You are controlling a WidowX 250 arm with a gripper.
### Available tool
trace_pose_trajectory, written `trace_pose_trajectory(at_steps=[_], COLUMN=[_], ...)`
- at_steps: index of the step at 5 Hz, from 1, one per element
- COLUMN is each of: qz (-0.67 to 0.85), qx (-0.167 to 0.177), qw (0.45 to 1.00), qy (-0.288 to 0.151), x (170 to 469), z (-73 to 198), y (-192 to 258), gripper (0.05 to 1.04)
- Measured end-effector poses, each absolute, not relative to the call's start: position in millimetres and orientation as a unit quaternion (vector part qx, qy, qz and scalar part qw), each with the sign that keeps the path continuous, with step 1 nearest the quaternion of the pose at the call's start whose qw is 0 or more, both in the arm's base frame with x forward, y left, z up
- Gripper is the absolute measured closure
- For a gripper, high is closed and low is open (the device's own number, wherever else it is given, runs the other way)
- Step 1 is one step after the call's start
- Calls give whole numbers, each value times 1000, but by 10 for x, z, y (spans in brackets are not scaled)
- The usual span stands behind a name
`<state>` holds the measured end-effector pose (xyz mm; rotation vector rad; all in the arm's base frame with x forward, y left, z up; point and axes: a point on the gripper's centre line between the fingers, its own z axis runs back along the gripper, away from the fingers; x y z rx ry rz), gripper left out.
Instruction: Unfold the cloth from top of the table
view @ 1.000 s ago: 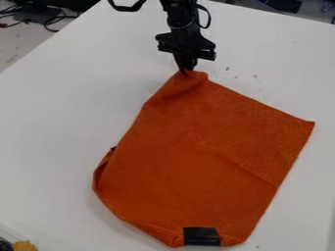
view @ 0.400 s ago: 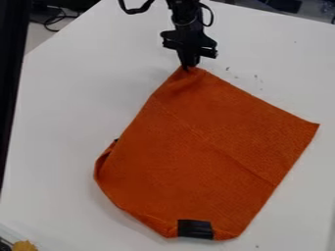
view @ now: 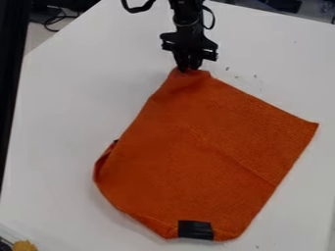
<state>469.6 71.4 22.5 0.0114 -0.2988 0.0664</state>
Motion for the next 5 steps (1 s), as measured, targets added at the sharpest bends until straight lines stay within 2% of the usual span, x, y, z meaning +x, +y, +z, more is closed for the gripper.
trace_pose_trajectory(at_steps=[1, 2, 3, 4, 5], qz=[33, 30, 26, 31, 44], qx=[28, 68, 83, 82, 66], qw=[987, 984, 982, 981, 984], qy=[-156, -160, -170, -172, -159], x=[4670, 4647, 4622, 4565, 4462], z=[475, 710, 895, 1042, 1109], y=[633, 552, 398, 247, 2], gripper=[328, 96, 83, 83, 83])
